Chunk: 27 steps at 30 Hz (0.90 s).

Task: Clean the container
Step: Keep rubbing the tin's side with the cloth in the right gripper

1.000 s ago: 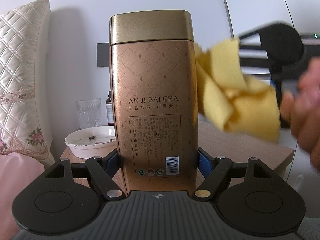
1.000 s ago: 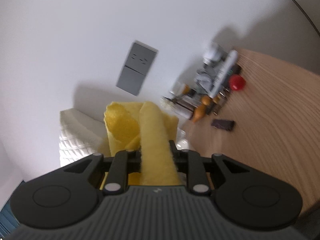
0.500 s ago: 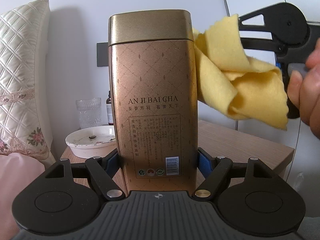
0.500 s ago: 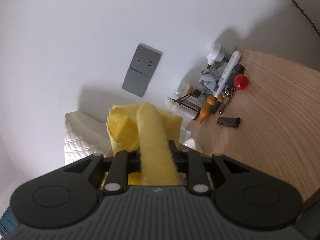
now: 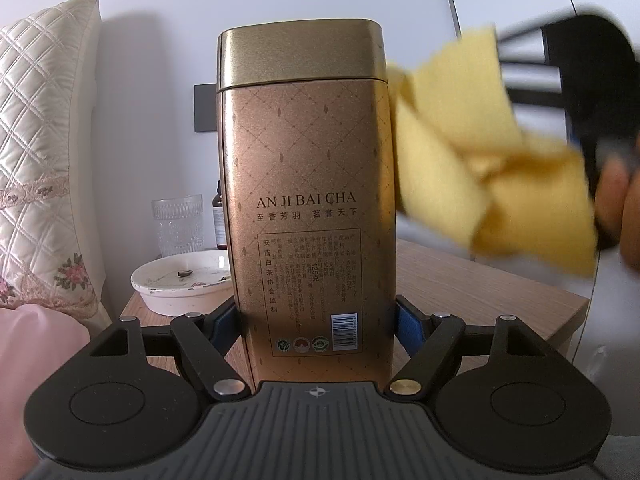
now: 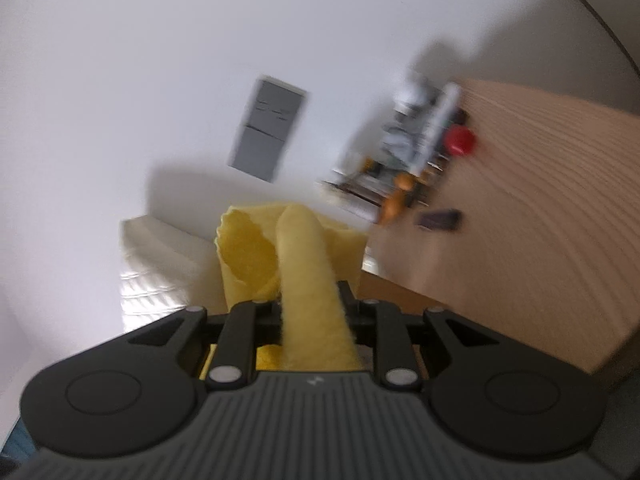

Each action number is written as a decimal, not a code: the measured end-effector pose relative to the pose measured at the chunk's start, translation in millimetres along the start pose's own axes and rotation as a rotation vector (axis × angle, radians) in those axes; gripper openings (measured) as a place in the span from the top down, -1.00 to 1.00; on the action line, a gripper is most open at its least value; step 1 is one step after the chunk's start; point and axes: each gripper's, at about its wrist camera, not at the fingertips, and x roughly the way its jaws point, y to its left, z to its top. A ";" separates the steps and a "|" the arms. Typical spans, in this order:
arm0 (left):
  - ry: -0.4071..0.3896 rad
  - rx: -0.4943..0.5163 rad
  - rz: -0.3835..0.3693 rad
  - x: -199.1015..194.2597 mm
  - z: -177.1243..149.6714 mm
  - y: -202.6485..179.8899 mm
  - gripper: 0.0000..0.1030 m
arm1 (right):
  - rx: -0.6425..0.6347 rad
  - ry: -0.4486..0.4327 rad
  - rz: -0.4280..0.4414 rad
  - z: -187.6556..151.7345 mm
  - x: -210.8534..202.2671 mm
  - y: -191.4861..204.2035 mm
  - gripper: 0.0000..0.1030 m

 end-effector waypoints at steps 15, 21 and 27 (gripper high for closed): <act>-0.002 0.008 0.000 -10.8 7.0 -24.8 -0.56 | 0.004 0.018 -0.045 -9.3 -0.4 -17.6 0.56; -0.003 0.016 0.004 -14.4 6.1 -26.9 -0.56 | -0.019 -0.011 0.031 -0.2 -5.3 4.9 0.55; -0.002 0.019 0.007 -29.4 -7.8 2.1 -0.56 | 0.029 0.008 -0.023 -9.5 -2.0 -17.5 0.56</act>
